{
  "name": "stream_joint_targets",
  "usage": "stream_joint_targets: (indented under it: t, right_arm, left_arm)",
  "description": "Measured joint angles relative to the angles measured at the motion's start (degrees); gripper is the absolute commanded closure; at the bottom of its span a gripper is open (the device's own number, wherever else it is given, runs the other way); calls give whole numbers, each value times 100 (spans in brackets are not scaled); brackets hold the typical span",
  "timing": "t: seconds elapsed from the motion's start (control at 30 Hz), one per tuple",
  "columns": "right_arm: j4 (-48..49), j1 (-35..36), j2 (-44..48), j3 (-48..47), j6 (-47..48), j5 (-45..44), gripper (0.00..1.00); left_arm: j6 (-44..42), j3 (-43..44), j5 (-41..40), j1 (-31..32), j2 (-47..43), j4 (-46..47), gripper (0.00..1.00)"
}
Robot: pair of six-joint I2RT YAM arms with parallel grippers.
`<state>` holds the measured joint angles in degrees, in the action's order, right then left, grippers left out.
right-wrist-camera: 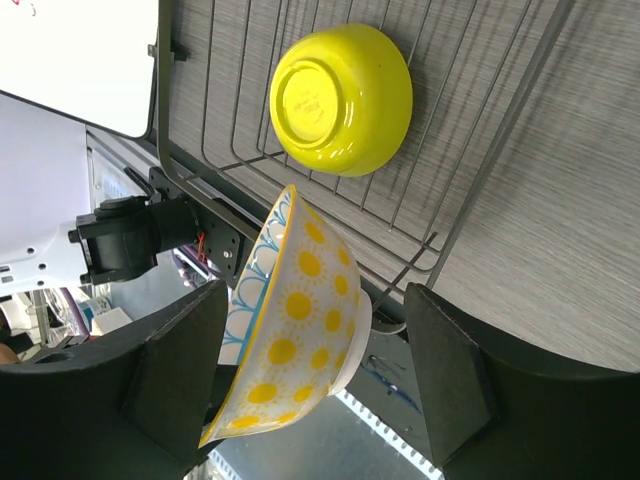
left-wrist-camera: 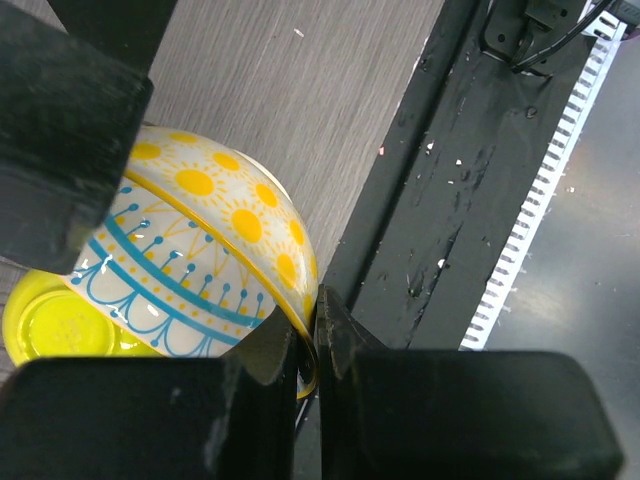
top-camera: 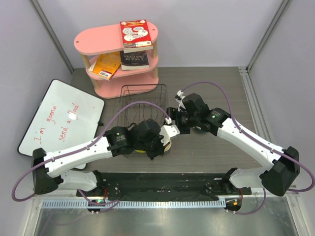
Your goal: Unload the bowls from the dish rack
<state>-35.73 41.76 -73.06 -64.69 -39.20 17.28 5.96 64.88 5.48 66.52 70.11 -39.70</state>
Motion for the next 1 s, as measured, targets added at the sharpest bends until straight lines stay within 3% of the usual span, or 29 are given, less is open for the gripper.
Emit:
stream_joint_targets:
  t: [0.07, 0.2, 0.5, 0.7, 0.87, 0.93, 0.97, 1.0]
  right_arm:
    - [13, 20, -35, 0, 4, -4, 29]
    - [15, 26, -87, 2, 26, -22, 48]
    - [37, 50, -249, 9, 122, -22, 54]
    - [46, 50, -490, 74, 236, -144, 72]
    - [57, 44, -621, 85, 337, -317, 80]
    - [57, 39, -649, 90, 372, -385, 86]
    - [57, 39, -662, 92, 400, -402, 98]
    - [57, 39, -680, 94, 450, -422, 99]
  left_arm:
    - [-13, 0, -37, 0, 17, 0, 100]
    - [-24, 0, -74, 0, 48, 0, 100]
    - [-42, 0, -210, 2, 247, -7, 100]
    - [-68, 57, -437, 44, 549, -52, 100]
    - [-109, 212, -621, 81, 785, -120, 100]
    - [-122, 264, -682, 96, 848, -114, 100]
    - [-136, 273, -699, 98, 859, -114, 100]
    - [-153, 286, -723, 98, 870, -116, 100]
